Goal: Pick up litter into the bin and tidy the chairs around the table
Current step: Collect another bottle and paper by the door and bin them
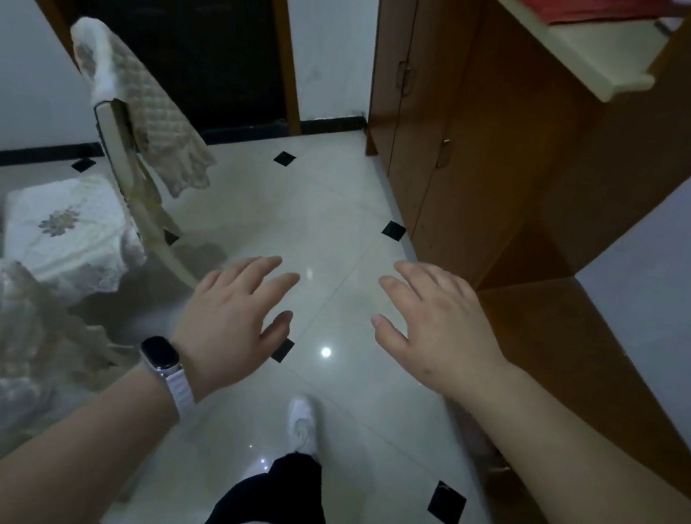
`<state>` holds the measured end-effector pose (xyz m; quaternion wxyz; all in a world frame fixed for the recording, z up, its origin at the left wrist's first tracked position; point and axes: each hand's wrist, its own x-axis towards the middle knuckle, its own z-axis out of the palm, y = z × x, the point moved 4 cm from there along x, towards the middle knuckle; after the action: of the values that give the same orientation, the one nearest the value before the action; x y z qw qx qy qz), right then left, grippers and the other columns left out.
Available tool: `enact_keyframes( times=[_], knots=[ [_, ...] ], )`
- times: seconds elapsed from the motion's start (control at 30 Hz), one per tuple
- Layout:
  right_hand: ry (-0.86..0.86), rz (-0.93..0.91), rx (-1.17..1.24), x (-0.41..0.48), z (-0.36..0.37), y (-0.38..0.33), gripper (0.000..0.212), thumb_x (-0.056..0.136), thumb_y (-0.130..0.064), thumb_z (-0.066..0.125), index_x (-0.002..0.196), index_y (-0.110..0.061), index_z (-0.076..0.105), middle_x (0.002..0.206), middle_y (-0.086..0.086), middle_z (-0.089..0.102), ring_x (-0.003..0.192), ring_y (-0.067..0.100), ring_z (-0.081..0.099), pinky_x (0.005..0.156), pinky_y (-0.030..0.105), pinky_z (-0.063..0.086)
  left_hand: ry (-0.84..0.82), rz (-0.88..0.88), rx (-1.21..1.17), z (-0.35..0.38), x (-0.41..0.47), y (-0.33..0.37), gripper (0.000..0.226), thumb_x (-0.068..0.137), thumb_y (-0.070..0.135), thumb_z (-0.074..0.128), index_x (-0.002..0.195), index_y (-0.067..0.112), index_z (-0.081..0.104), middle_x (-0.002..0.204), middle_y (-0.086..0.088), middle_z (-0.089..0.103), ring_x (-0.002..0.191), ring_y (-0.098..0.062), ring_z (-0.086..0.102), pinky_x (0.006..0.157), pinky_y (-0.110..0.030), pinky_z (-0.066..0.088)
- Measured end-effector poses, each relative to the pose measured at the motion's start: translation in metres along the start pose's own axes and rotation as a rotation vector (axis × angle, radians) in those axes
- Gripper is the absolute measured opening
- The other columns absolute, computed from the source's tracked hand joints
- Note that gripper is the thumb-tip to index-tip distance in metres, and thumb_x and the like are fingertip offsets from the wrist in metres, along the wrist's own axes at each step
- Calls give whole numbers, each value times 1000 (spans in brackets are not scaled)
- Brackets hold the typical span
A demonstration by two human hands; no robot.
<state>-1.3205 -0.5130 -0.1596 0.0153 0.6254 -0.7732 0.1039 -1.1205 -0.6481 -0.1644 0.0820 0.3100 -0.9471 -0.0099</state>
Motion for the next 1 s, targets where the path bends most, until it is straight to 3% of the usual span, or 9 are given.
enact_keyframes(
  times=[0.13, 0.3, 0.5, 1.0],
  knots=[
    [-4, -16, -40, 71, 9, 17, 51, 89, -50, 40, 123, -18, 60, 132, 6, 57, 122, 26, 50, 99, 42, 39, 3, 22, -13, 24, 64, -36, 48, 89, 42, 47, 132, 22, 58, 137, -7, 58, 123, -32, 55, 100, -47, 44],
    [-73, -11, -119, 181, 13, 33, 51, 90, -52, 40, 129, -23, 54, 139, 2, 51, 128, 23, 44, 104, 42, 35, 57, 56, -53, 33, 157, -89, 47, 87, 40, 47, 126, 19, 63, 131, -10, 62, 118, -32, 59, 93, -45, 48],
    [-31, -47, -140, 294, 7, 30, 50, 92, -51, 42, 130, -21, 54, 137, 4, 51, 127, 24, 44, 104, 43, 34, 77, 111, -9, 22, 251, -152, 48, 89, 40, 44, 129, 18, 60, 135, -11, 60, 123, -32, 56, 96, -46, 45],
    [1, -226, -8, 530, 58, 64, 50, 90, -48, 43, 127, -18, 57, 134, 6, 55, 123, 26, 48, 102, 44, 36, 78, -32, 95, 40, 420, -274, 46, 90, 39, 49, 130, 18, 60, 136, -11, 58, 126, -33, 53, 98, -47, 42]
  ],
)
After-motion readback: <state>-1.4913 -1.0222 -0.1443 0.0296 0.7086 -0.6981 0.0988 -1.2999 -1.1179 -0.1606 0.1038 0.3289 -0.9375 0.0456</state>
